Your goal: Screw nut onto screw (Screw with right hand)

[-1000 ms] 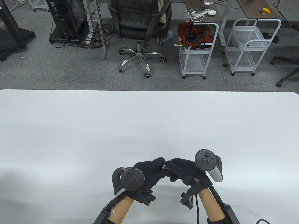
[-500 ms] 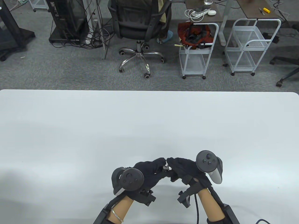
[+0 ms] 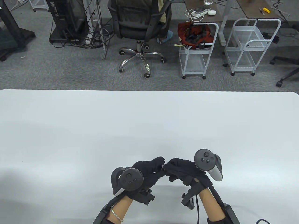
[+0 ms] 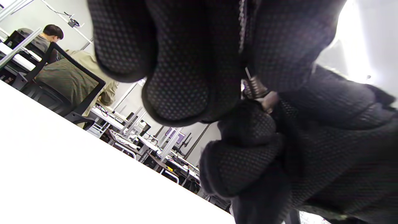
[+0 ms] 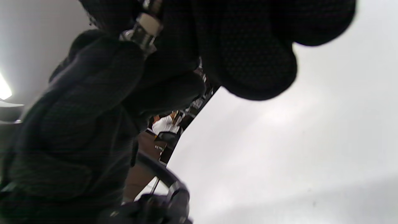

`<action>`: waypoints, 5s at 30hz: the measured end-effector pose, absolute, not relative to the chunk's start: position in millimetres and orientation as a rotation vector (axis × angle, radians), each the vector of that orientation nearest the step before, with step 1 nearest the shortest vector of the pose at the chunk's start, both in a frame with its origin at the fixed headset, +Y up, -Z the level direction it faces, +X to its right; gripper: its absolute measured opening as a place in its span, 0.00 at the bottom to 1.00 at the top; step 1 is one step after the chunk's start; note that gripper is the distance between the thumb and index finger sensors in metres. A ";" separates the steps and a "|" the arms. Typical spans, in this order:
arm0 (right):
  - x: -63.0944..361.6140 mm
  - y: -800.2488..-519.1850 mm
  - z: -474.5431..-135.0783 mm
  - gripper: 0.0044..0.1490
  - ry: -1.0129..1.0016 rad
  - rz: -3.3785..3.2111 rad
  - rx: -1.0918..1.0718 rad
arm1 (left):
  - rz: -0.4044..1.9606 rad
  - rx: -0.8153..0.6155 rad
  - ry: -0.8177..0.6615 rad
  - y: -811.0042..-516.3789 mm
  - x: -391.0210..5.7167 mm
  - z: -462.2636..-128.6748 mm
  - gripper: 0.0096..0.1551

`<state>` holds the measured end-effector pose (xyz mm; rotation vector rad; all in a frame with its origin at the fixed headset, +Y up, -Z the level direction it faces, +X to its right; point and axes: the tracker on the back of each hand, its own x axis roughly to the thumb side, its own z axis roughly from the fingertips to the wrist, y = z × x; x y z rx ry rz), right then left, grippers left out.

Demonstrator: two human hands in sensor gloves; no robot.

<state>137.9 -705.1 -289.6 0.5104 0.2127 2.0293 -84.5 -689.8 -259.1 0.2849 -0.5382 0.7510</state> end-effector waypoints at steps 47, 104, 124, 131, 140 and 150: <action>137.8 -707.2 -290.5 0.30 0.233 2.028 0.531 | 0.768 0.273 -0.535 -692.8 -86.8 -261.6 0.27; 137.8 -703.7 -288.8 0.29 0.228 2.025 0.541 | 0.805 0.263 -0.527 -693.8 -89.6 -262.8 0.27; 138.0 -703.0 -288.2 0.30 0.332 2.020 0.575 | 0.786 0.280 -0.522 -691.8 -89.4 -261.0 0.27; 139.0 -703.7 -287.2 0.30 0.230 1.987 0.520 | 0.809 0.272 -0.520 -692.4 -88.9 -261.2 0.27; 138.5 -705.2 -287.0 0.29 0.193 1.998 0.486 | 0.776 0.301 -0.526 -690.5 -86.8 -258.7 0.27; 136.3 -703.3 -285.3 0.28 0.147 2.009 0.473 | 0.828 0.279 -0.519 -692.1 -89.4 -261.2 0.27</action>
